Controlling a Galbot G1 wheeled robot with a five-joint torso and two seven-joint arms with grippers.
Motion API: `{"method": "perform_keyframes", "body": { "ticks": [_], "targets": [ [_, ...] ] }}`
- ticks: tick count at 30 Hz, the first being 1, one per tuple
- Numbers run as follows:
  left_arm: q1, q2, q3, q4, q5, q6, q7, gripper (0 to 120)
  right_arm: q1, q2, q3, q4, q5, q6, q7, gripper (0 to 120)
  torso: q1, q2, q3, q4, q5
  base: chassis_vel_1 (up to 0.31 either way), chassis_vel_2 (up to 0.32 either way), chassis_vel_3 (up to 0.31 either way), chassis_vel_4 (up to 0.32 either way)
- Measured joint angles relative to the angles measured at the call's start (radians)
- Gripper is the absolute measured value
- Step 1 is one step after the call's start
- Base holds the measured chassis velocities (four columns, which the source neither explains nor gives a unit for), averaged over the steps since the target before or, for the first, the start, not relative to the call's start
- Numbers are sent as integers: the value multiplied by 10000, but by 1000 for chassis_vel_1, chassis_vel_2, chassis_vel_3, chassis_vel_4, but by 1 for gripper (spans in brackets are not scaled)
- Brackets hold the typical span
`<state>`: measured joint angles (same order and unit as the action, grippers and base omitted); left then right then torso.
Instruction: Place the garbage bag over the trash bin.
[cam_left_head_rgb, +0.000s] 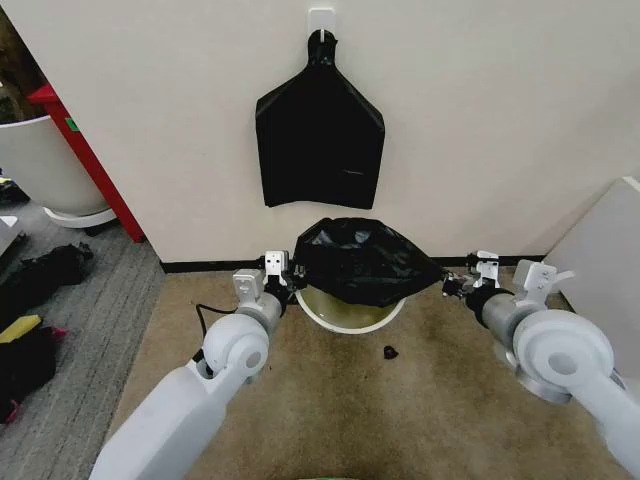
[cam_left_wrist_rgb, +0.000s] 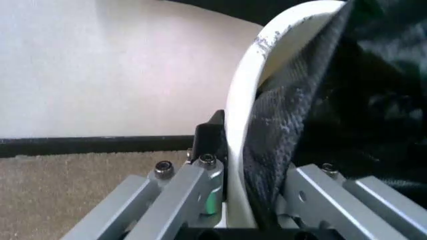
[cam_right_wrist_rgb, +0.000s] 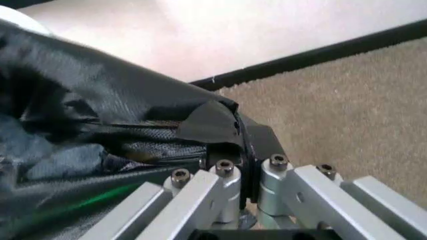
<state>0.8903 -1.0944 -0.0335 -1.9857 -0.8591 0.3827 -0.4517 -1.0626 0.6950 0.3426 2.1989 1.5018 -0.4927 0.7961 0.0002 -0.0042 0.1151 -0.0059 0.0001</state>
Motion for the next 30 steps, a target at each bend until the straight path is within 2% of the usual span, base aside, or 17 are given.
{"method": "perform_keyframes", "body": {
  "ticks": [9,15,30],
  "targets": [
    [76,-27,-110,-65,-208,-3,169,4,136,193,113,-330,1321,60,-287,0,0,0,0,0,-1,0,0,0,0],
    [91,21,-180,-152,-393,-28,254,4,173,270,263,-753,2041,19,-955,0,0,0,0,-1,-1,0,0,0,0],
    [153,128,-316,-339,-889,-106,376,4,168,528,243,-1622,2091,-183,-2327,0,0,0,0,-1,0,0,0,0,0]
  ]
}}
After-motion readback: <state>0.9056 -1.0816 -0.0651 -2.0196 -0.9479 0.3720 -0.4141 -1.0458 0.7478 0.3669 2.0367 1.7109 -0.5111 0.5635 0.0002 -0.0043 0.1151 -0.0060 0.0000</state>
